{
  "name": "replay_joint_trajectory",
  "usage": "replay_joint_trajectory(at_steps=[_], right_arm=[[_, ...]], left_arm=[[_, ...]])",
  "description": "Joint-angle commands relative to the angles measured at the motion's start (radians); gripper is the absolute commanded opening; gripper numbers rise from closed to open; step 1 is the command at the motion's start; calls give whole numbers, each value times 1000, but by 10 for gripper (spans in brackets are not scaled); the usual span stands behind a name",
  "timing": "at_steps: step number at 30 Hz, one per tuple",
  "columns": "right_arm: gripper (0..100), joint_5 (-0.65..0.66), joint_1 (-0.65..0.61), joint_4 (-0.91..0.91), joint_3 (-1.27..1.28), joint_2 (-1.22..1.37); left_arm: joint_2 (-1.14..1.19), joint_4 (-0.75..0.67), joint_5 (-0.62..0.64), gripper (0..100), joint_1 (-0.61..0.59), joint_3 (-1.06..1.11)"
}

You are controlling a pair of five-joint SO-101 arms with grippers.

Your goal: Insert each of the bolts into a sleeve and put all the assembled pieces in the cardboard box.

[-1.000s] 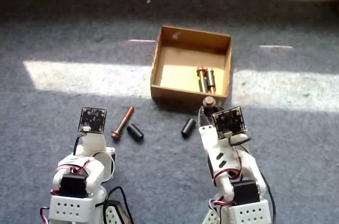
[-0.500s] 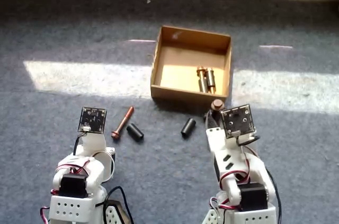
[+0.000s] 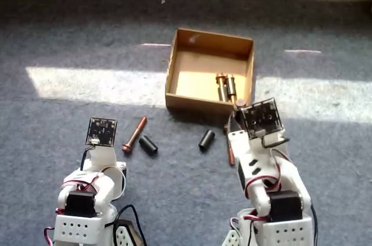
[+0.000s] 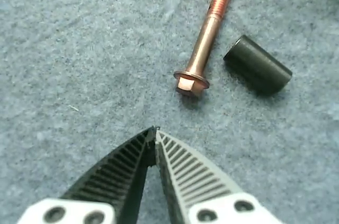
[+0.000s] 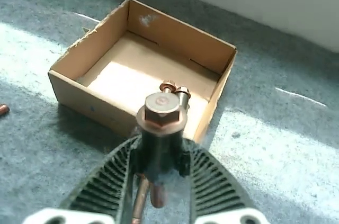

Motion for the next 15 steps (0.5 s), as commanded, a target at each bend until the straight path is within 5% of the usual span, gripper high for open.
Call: replay_joint_trajectory(at_steps=[1, 15], right_arm=[[5, 14, 13, -65, -137, 194], [5, 15, 13, -228, -463, 693]], left_arm=[[-31, 5, -6, 10, -10, 21], [-31, 5, -6, 10, -10, 21]])
